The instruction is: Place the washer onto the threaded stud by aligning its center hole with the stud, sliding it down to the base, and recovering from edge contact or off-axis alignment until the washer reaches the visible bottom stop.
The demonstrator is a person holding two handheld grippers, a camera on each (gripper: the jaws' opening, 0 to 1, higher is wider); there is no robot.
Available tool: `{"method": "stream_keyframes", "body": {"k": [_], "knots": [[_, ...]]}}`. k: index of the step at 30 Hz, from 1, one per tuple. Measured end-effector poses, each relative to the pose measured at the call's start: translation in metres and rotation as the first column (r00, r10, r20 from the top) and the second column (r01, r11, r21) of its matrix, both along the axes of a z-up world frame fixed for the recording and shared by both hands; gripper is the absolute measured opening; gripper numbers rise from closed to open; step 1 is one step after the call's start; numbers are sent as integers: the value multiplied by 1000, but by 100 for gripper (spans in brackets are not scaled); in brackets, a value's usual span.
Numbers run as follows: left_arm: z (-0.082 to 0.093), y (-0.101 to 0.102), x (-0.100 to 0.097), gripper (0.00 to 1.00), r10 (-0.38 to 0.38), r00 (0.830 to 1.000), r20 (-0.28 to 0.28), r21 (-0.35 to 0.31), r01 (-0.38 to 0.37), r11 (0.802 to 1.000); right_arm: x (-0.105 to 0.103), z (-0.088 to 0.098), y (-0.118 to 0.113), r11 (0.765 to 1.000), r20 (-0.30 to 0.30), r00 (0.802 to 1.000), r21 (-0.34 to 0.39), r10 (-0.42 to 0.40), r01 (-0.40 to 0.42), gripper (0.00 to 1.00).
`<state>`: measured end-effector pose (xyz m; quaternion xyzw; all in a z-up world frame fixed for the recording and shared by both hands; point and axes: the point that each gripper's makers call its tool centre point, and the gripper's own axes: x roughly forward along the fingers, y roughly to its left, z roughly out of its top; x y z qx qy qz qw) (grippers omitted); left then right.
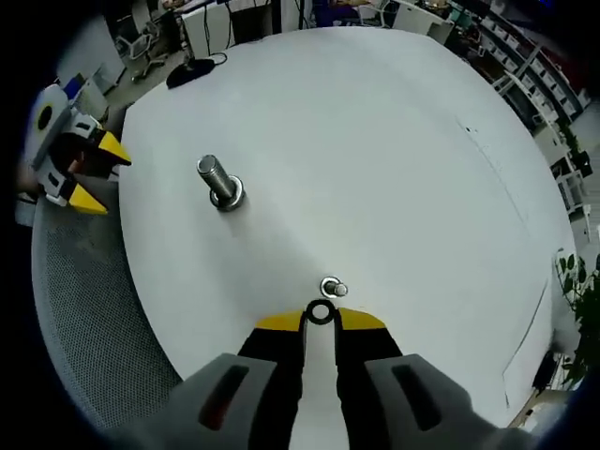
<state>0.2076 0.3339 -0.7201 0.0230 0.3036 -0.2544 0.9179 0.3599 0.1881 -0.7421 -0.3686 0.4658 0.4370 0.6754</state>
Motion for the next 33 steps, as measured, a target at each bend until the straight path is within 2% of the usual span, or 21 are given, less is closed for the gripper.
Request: {"method": "stream_keyframes", "body": {"k": [14,28,33], "knots": [[-3,1,0,29,-1,1000,-5,4,1,1000,10,4,5,1000,44,999,-1,21,-21,13],[-3,0,-2,29,-6,1000,-12,-1,6,1000,11,-10,8,999,9,1000,-23,27,-27,13],[-3,1,-1,29,-2,1000,-15,-4,2,1000,13,-22,7,999,-15,1000,-38,23,-24,13]]}}
